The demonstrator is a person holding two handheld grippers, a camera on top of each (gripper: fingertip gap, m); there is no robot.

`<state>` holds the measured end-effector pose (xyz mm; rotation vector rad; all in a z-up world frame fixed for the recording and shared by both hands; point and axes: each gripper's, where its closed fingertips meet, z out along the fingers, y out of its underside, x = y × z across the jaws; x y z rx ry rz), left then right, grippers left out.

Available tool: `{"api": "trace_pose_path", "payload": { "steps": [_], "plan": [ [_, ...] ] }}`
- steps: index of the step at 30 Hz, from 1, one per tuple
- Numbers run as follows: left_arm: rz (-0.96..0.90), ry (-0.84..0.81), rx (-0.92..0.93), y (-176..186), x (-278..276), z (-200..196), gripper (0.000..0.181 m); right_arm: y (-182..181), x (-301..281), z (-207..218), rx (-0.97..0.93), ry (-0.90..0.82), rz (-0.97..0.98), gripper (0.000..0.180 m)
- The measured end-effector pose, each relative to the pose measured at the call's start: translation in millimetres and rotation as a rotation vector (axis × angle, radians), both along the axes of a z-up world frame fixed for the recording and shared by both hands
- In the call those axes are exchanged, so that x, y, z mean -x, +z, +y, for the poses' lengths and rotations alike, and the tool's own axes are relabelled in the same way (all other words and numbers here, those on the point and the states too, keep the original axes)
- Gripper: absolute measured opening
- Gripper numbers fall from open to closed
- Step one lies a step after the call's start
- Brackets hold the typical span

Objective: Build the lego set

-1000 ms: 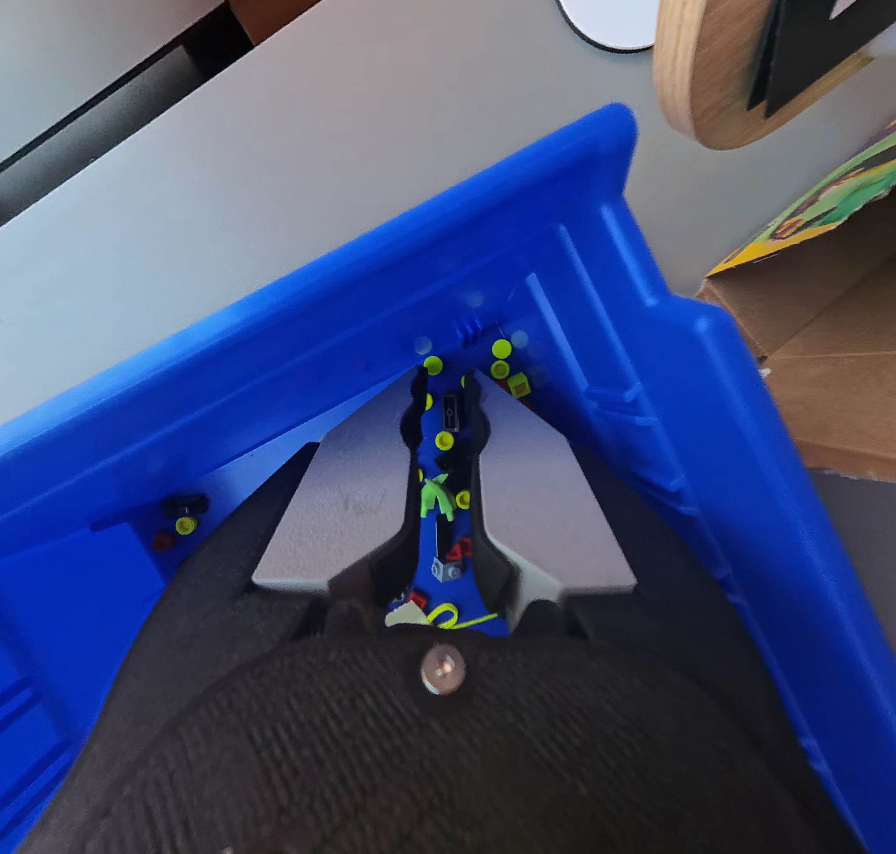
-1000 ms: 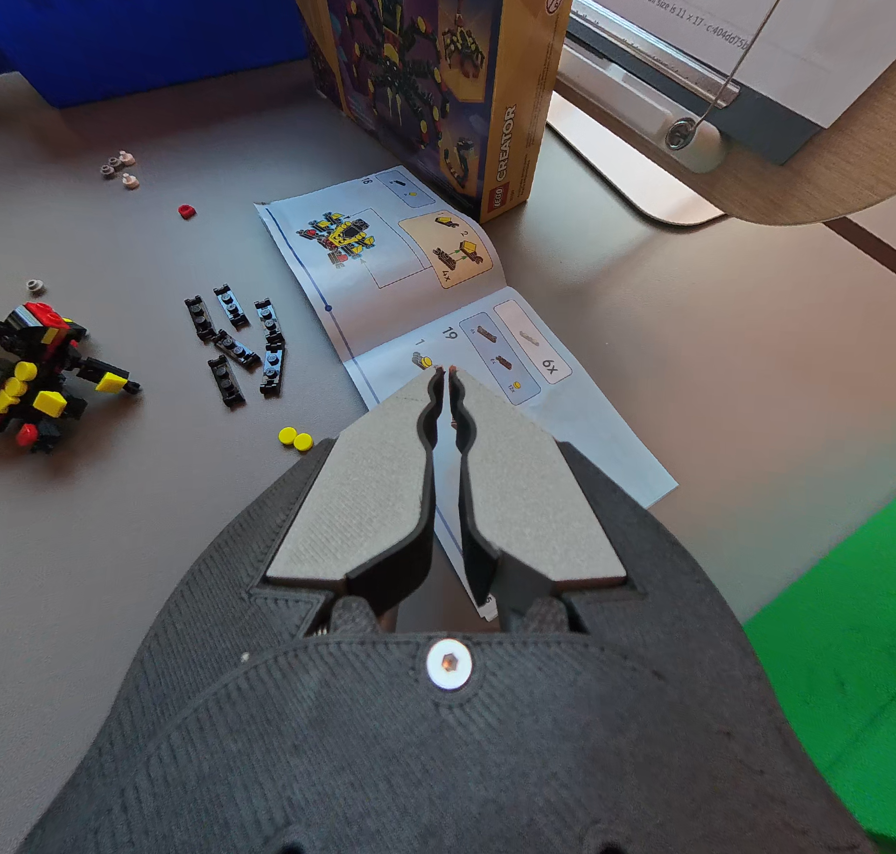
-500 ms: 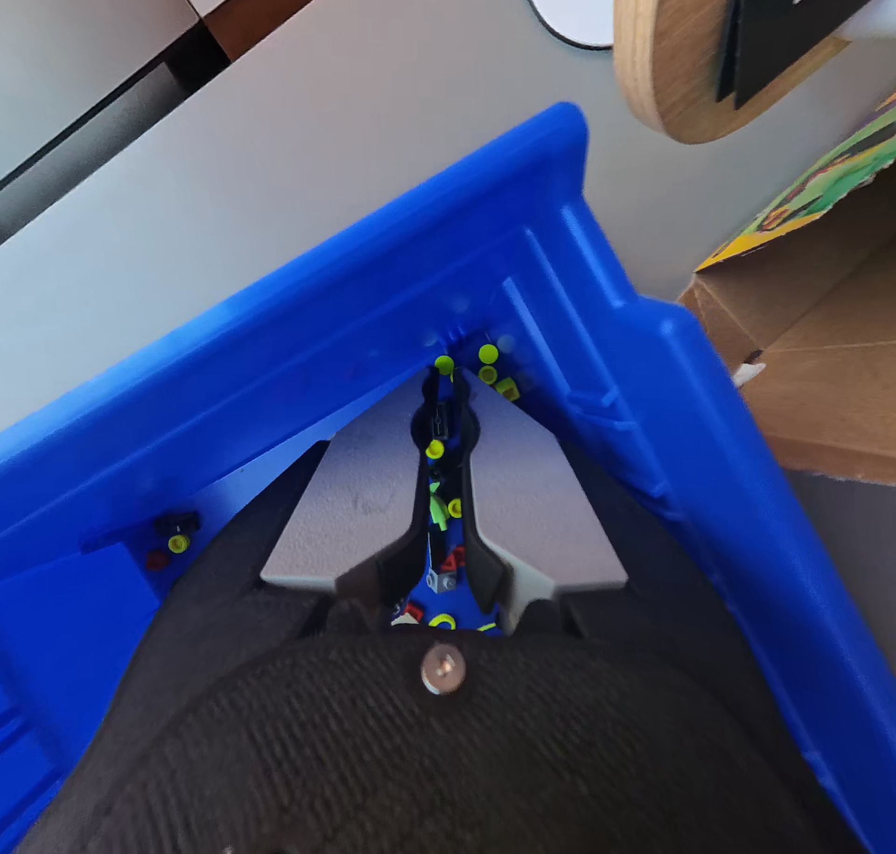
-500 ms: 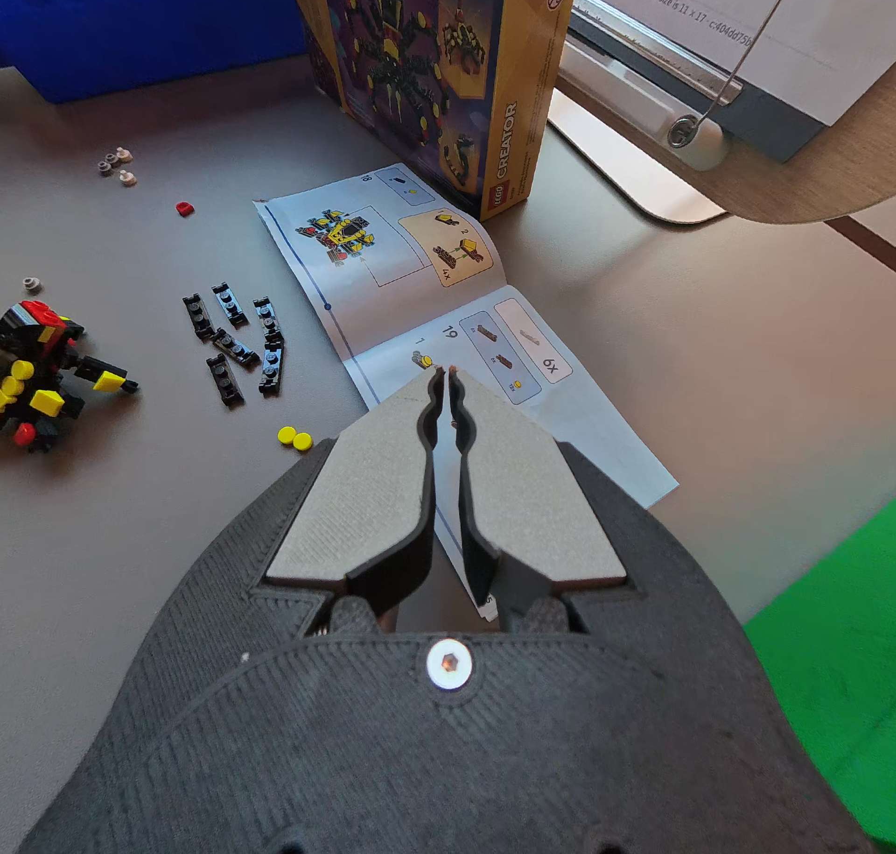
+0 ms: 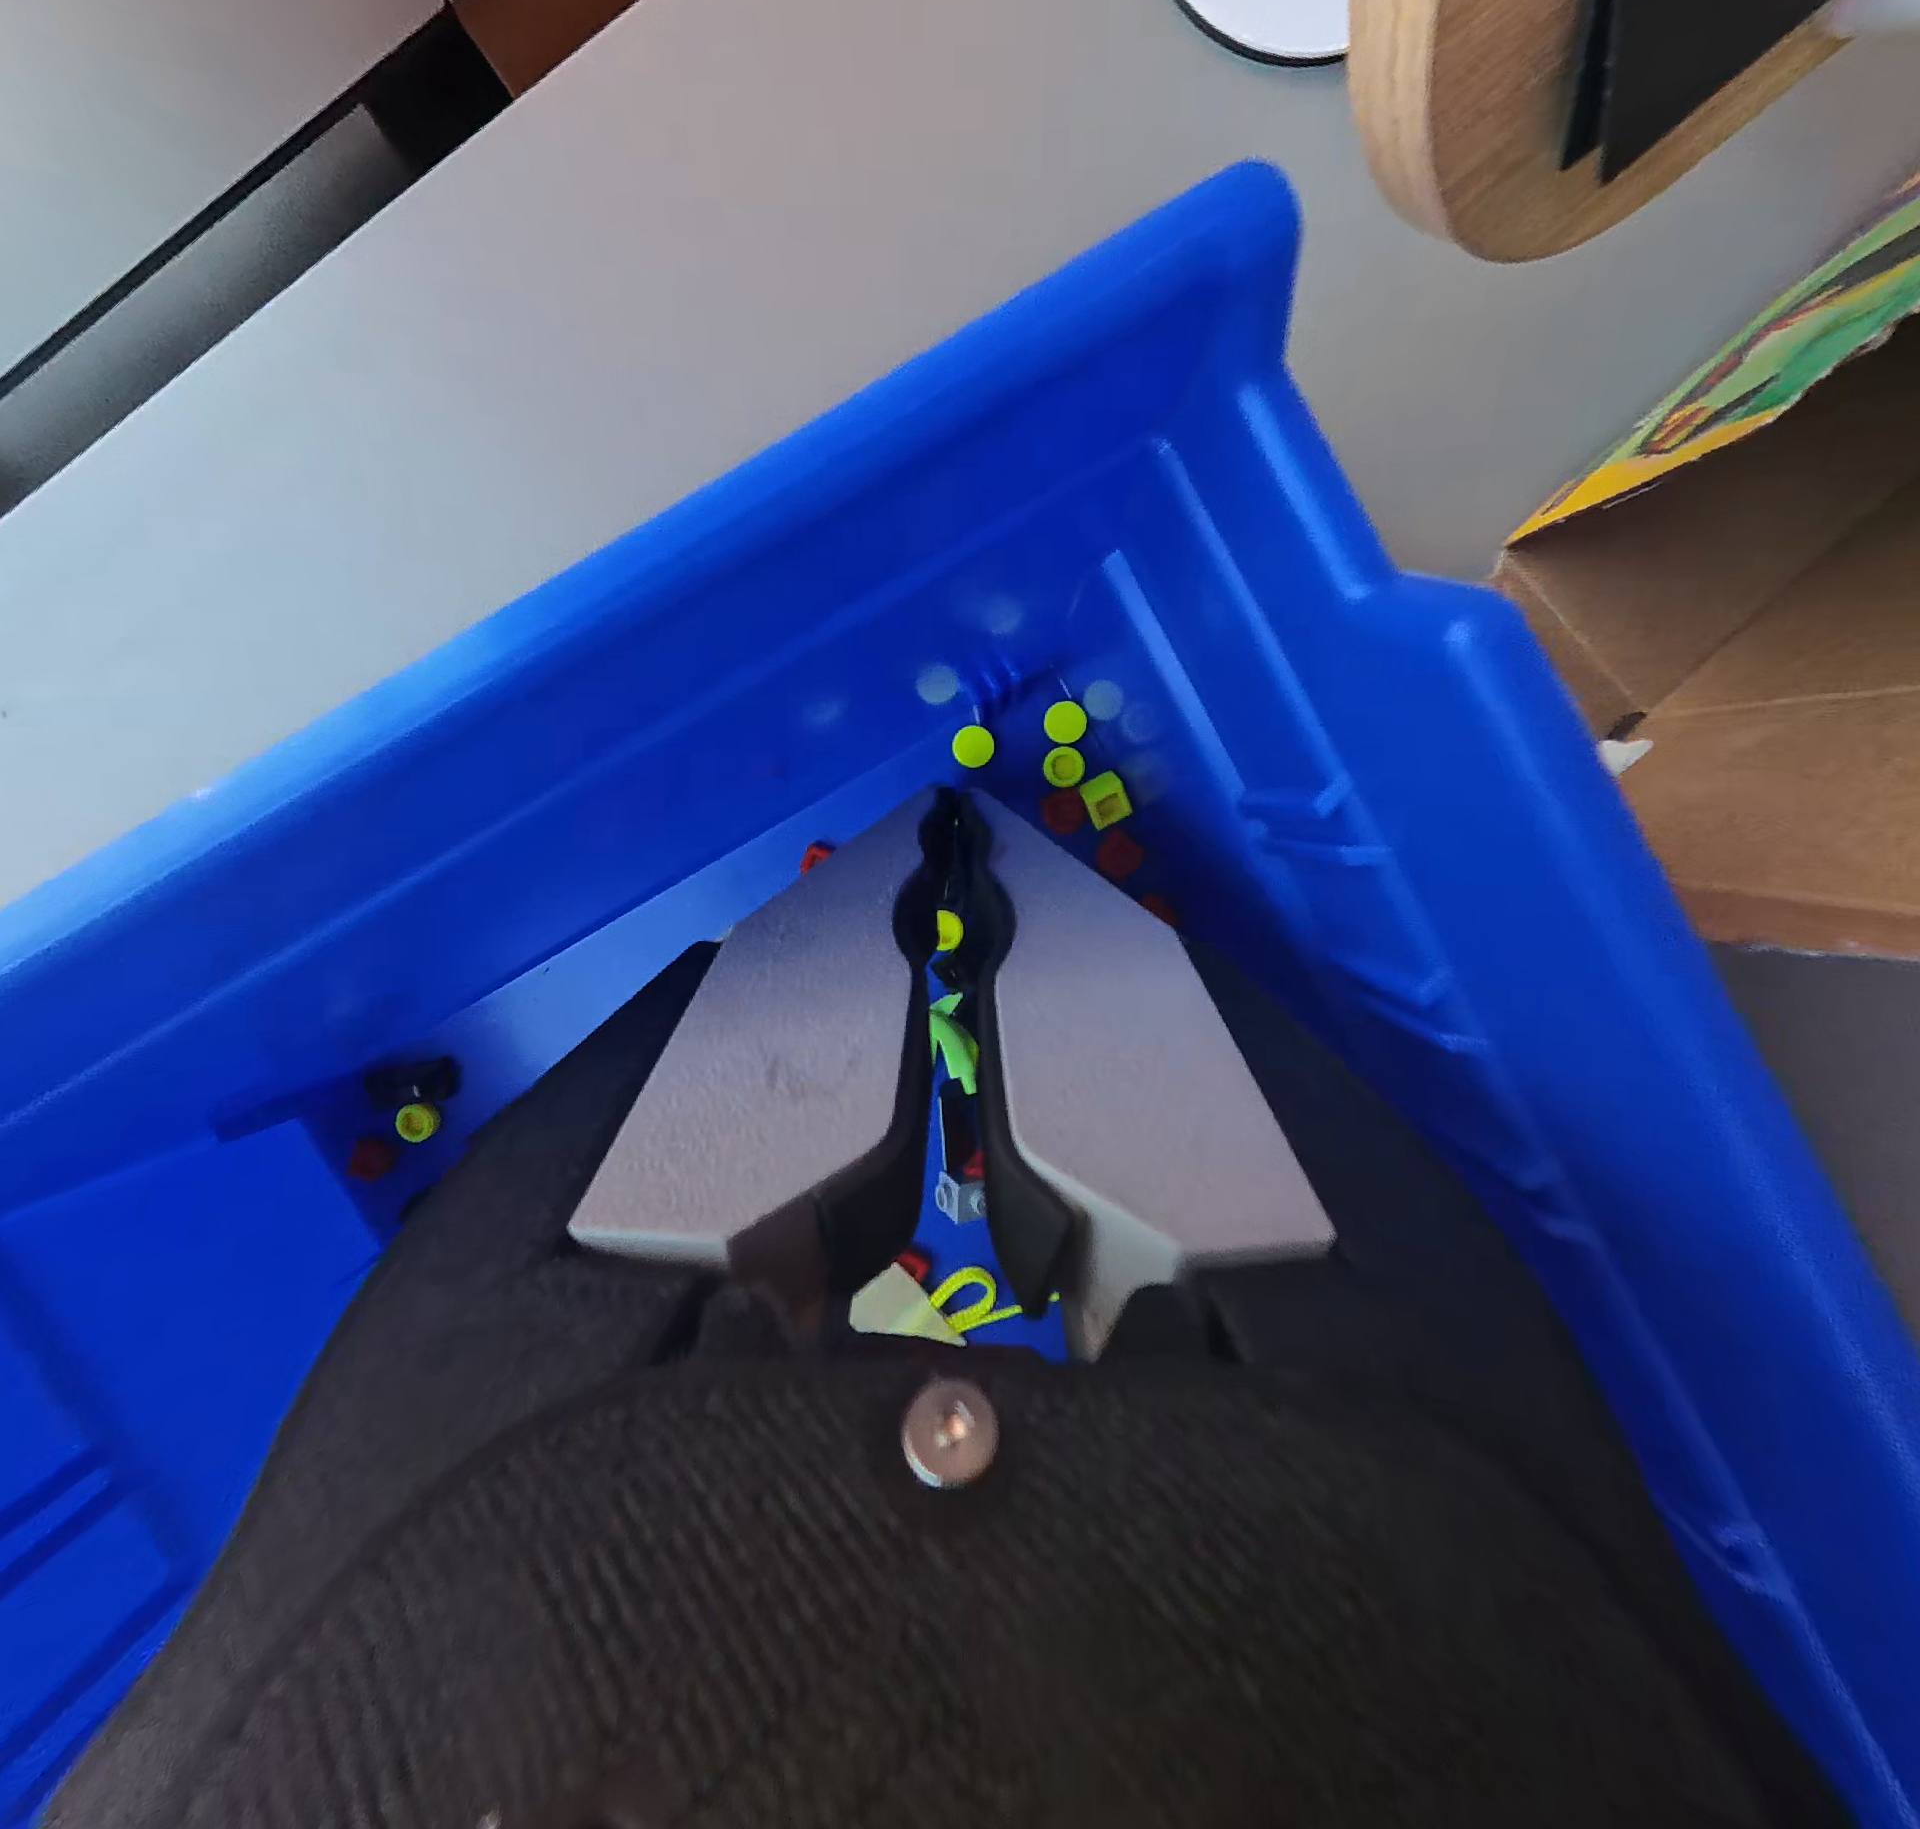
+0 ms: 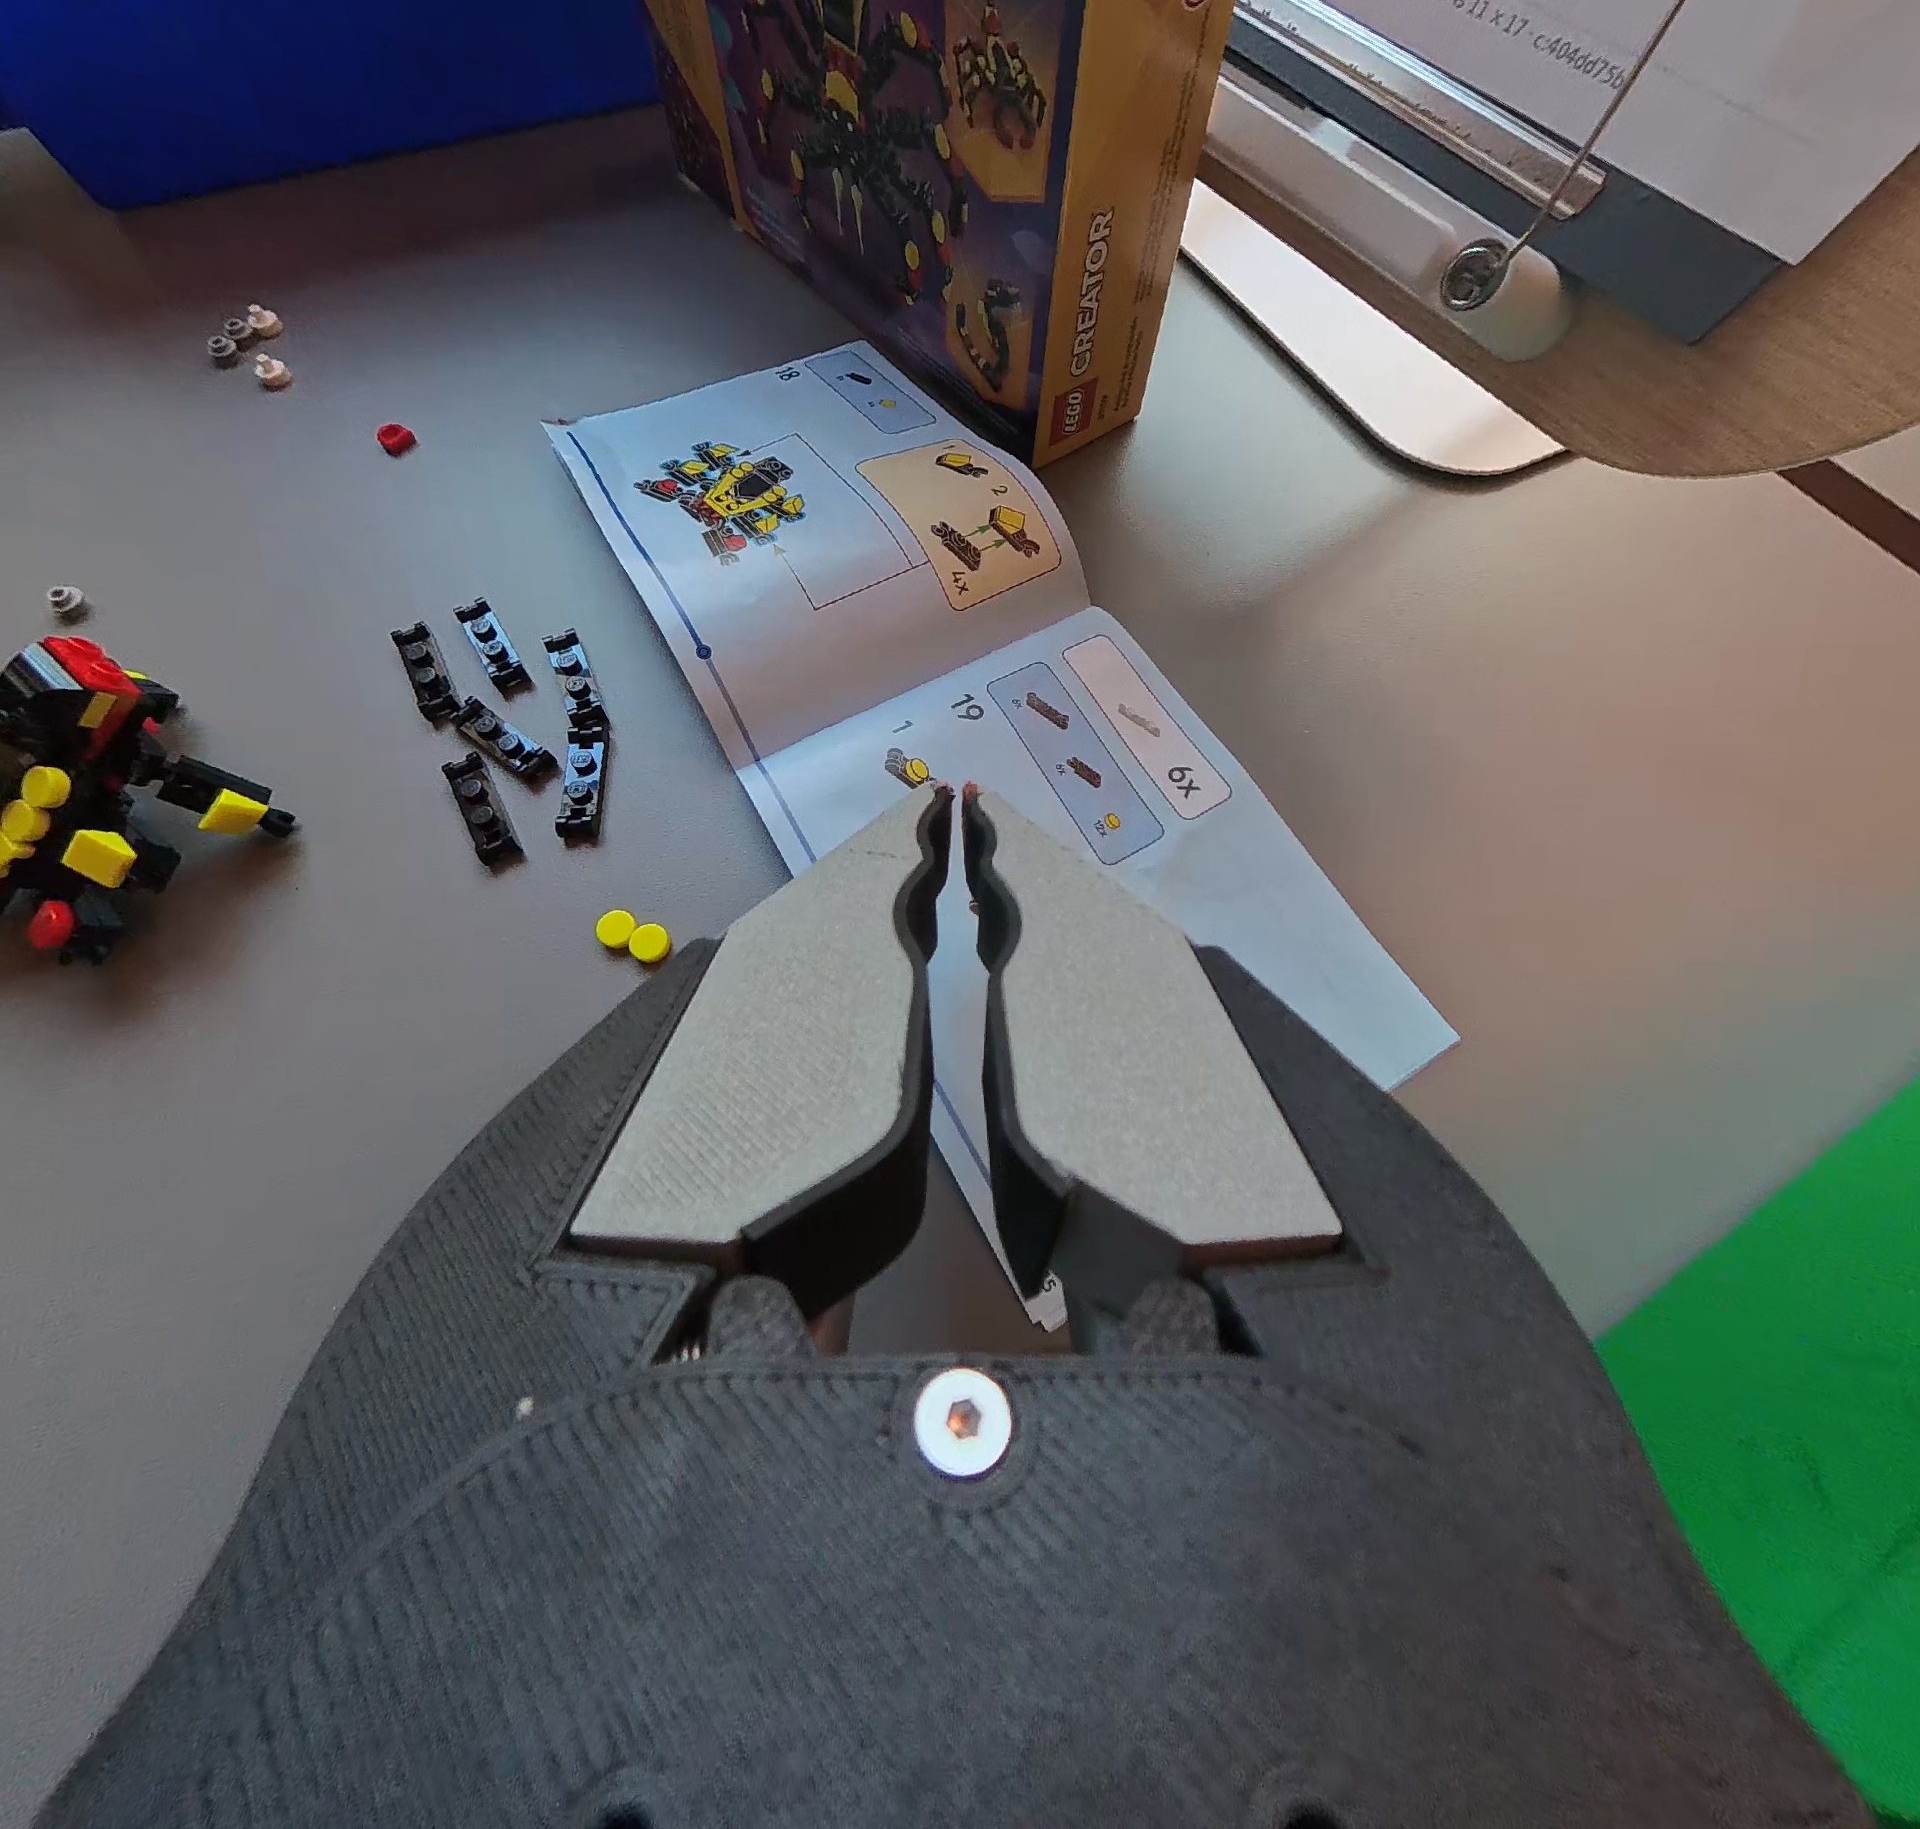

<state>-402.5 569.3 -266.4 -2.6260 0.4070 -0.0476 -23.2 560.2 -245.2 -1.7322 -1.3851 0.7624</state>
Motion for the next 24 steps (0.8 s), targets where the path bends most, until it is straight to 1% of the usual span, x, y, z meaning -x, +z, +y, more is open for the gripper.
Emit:
{"api": "trace_pose_path", "payload": {
  "steps": [8,10,13,17,18,24],
  "plan": [
    [-0.016,-0.002,0.008,3.0,-1.6,-2.9,0.0,0.0,-0.1,0.0,0.0,0.0,0.0,0.0],
    [-0.028,0.003,0.004,4.0,-2.9,-1.5,0.011,-0.2,0.0,-0.1,0.0,0.001,-0.001,0.0],
    [-0.033,0.001,0.006,3.0,-5.2,-1.1,0.011,0.0,-0.1,0.0,0.0,0.0,0.0,0.0],
    [0.012,-0.001,0.03,-4.8,-3.4,-1.8,0.009,0.2,-0.2,0.0,-0.002,0.0,0.001,0.0],
    [0.01,-0.004,0.021,-4.2,-4.7,-0.6,0.005,0.2,-0.2,-0.1,-0.003,0.0,0.0,0.0],
    [0.008,-0.004,0.024,-4.8,-4.3,-1.0,0.005,0.3,-0.3,0.0,-0.001,0.0,0.001,0.0]
  ]
}}
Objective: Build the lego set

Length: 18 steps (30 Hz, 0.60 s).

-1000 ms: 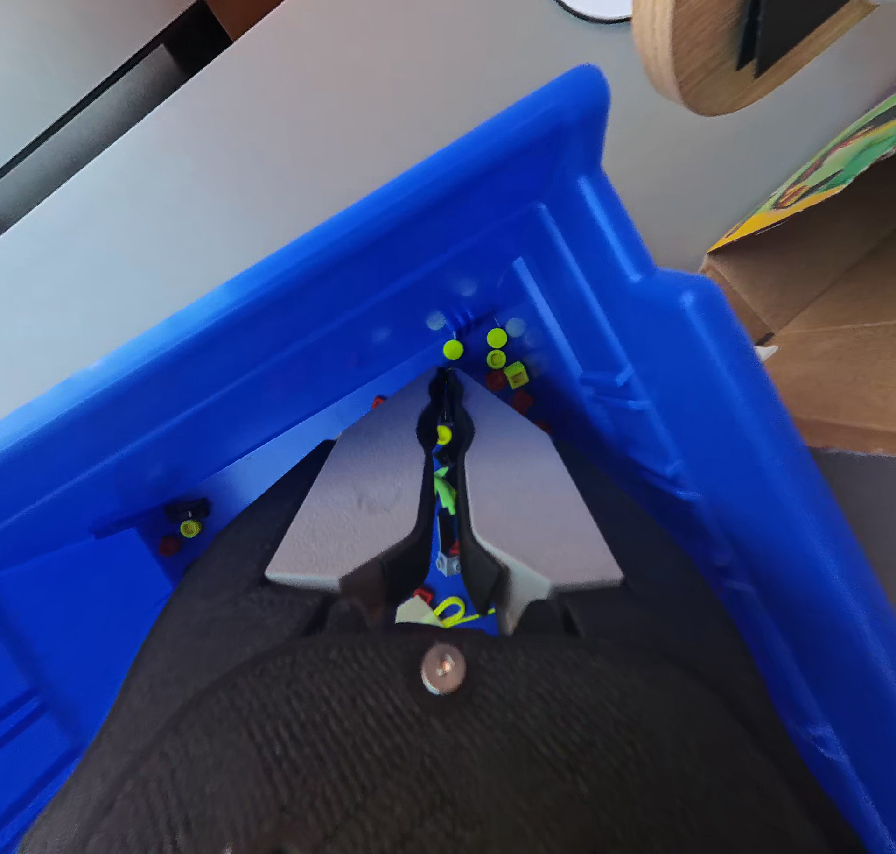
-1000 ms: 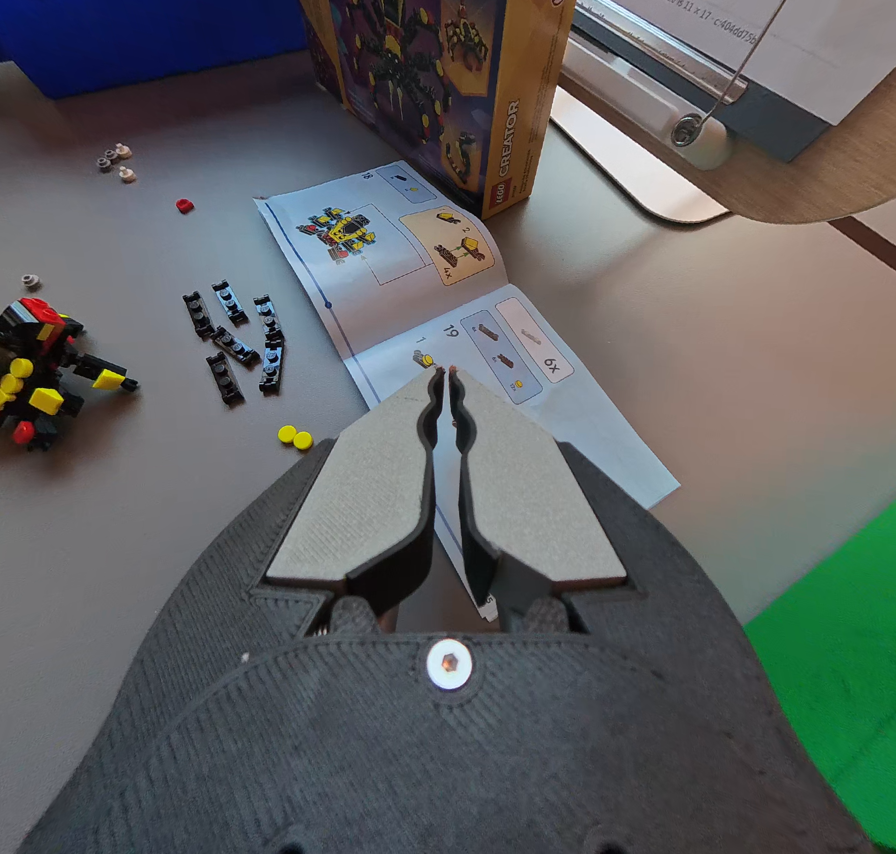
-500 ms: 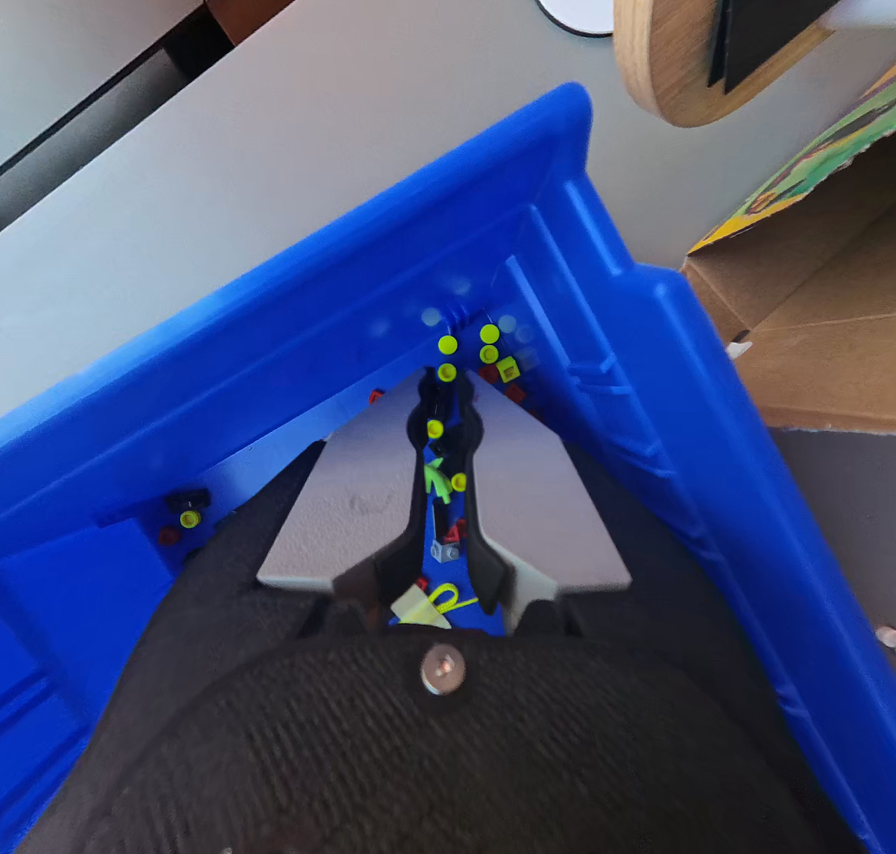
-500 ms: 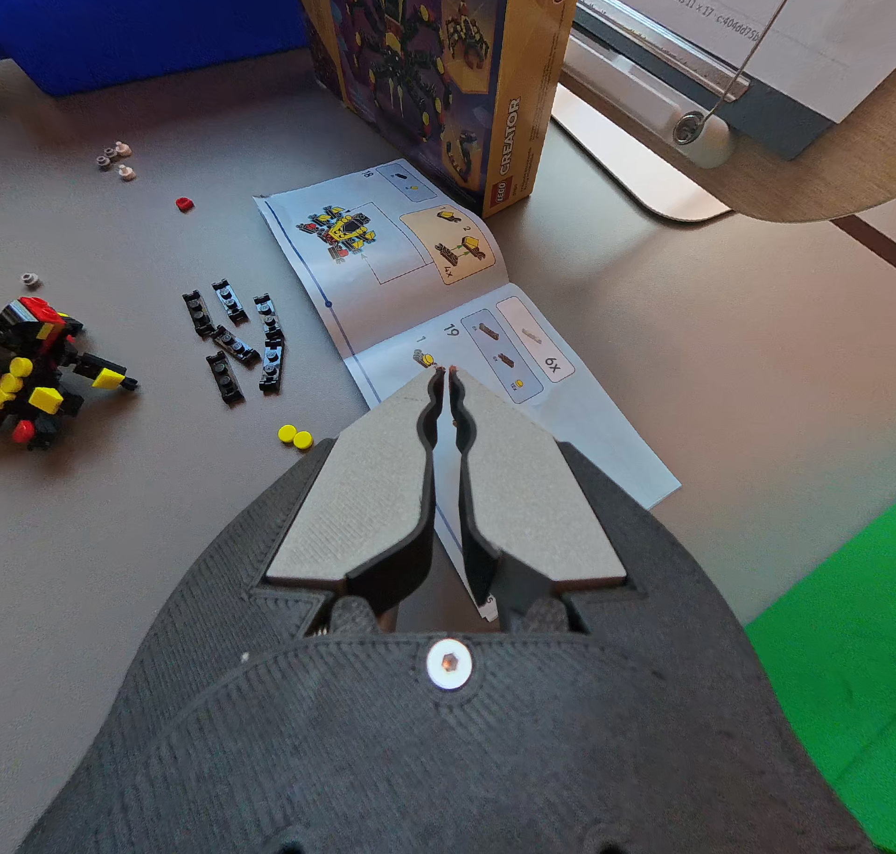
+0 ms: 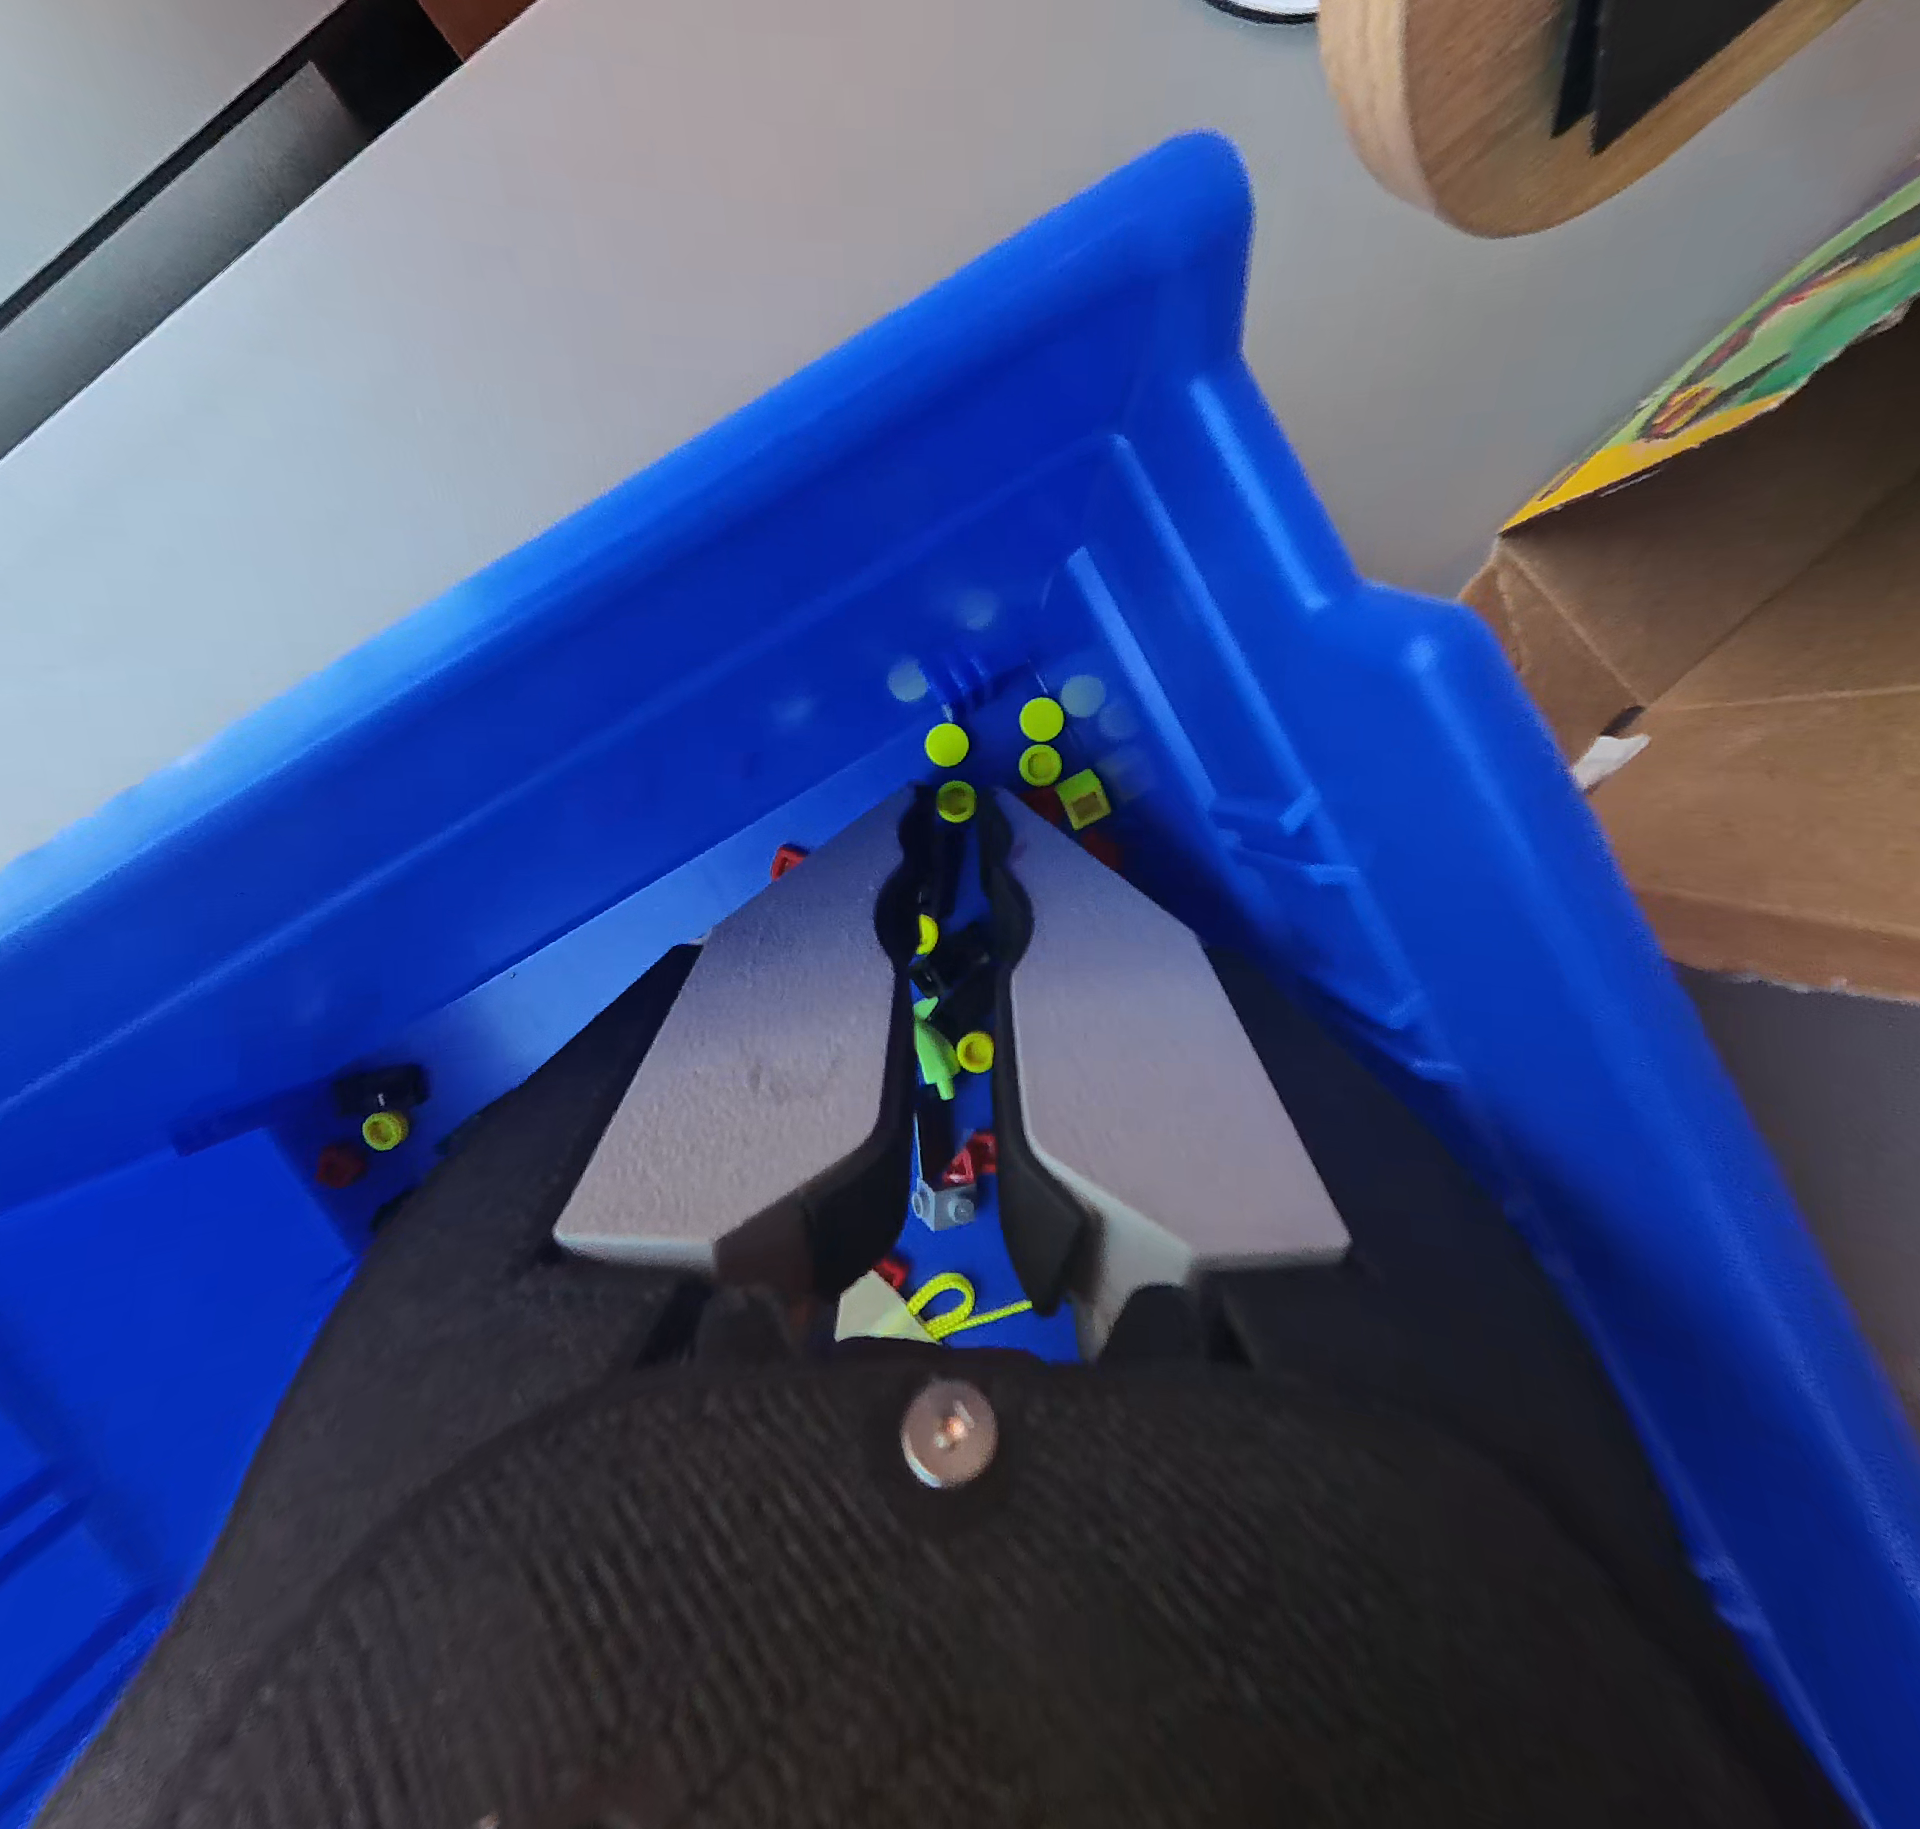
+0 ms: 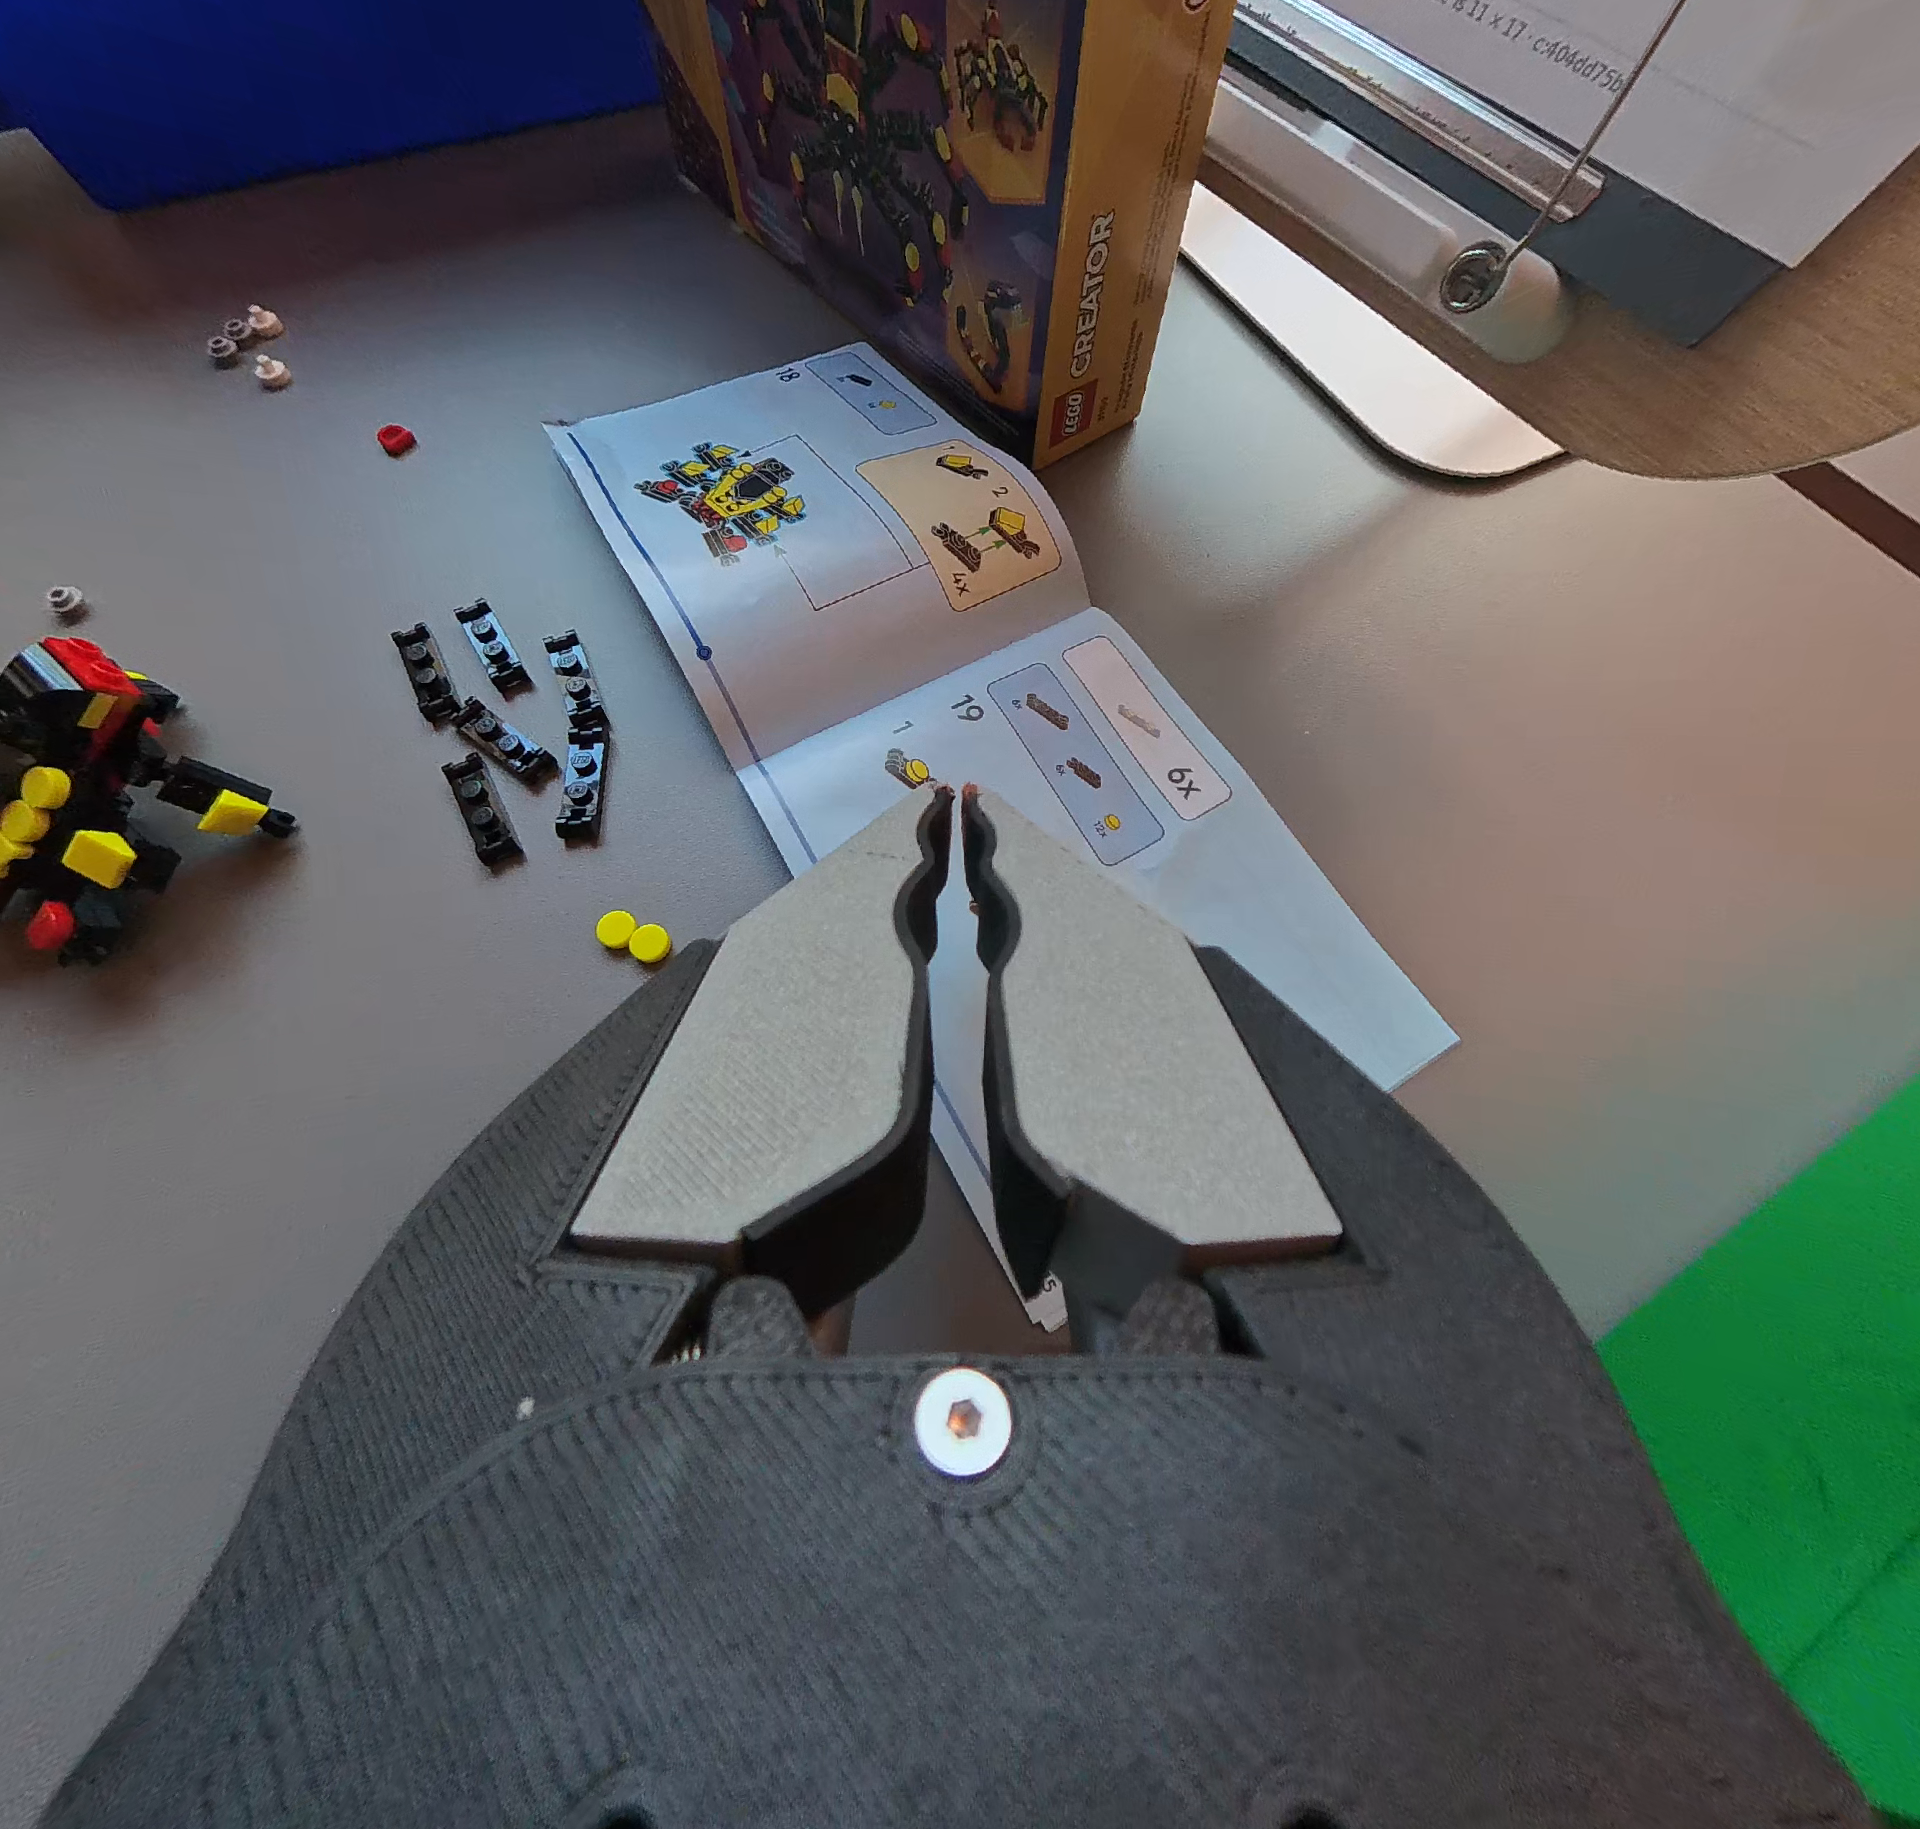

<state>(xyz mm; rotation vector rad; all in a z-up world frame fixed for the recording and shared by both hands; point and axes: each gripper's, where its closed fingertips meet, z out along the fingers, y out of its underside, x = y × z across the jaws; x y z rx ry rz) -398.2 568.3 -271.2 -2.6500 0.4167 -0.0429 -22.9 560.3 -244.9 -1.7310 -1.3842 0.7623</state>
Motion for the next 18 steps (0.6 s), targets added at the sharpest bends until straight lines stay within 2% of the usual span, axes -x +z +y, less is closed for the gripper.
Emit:
{"api": "trace_pose_path", "payload": {
  "steps": [5,9,12,14,18],
  "plan": [
    [0.06,-0.007,-0.003,3,7,-1,0.005,0,0,0,-0.001,0.0,-0.001,0.0],
    [0.021,-0.006,-0.078,26,5,3,0.005,0,0,0,0.0,0.0,0.001,0.0],
    [0.007,-0.02,-0.184,61,3,4,0.005,0,-1,0,0.001,-0.002,0.004,0.0],
    [-0.003,-0.051,-0.294,97,-5,2,0.004,1,-1,0,0.003,-0.003,0.009,0.0],
    [-0.015,-0.165,-0.472,166,-46,-17,0.005,6,-1,1,0.021,-0.007,0.045,0.0]
  ]
}}
